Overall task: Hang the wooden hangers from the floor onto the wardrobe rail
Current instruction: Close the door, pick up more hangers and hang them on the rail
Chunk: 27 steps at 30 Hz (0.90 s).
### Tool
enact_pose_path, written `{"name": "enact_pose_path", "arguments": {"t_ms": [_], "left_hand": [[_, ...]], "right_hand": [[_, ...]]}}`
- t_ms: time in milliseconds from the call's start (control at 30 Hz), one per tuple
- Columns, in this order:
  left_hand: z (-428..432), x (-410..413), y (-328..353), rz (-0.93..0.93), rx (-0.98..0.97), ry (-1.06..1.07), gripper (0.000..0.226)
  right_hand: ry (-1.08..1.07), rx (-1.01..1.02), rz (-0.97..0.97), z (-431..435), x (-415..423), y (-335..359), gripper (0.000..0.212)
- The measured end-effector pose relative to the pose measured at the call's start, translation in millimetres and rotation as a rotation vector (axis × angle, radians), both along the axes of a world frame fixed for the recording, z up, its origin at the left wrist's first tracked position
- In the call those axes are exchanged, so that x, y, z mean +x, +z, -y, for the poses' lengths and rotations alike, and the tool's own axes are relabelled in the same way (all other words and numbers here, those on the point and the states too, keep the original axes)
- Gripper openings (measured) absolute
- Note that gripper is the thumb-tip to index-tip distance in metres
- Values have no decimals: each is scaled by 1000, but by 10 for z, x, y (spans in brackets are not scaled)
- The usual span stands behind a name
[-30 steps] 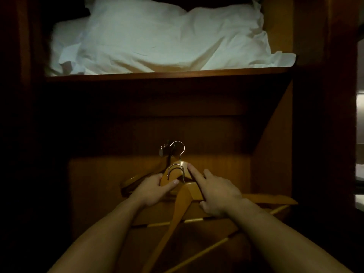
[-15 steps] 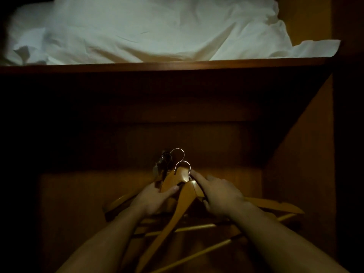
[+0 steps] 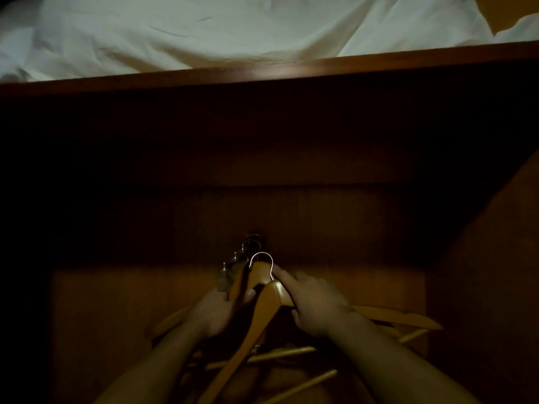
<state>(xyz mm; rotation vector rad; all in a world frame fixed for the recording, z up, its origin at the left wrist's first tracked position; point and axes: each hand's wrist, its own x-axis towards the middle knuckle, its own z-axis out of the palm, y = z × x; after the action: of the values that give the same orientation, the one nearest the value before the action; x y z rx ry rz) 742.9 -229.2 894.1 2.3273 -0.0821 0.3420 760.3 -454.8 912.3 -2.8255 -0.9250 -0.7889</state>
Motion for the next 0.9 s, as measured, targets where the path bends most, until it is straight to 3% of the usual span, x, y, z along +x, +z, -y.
{"name": "enact_pose_path", "arguments": {"t_ms": [167,333,667,767,900], "left_hand": [[-82,69,-119,18,11,11,27],[-113,87,-159,18,12,57,36],[-281,-32,-249,174,174,146,27],[-263,-179,-237,364,347,222,44],[-193,-389,-144,413,510,130,94]], "right_hand": [[39,4,-26,-82,108,-160,96],[41,-10,-59,-92,111,-260,99],[5,101,-60,38,-83,-189,58],[-29,140,-18,57,-157,-140,55],[-65,193,25,-11,-250,-15,57]]}}
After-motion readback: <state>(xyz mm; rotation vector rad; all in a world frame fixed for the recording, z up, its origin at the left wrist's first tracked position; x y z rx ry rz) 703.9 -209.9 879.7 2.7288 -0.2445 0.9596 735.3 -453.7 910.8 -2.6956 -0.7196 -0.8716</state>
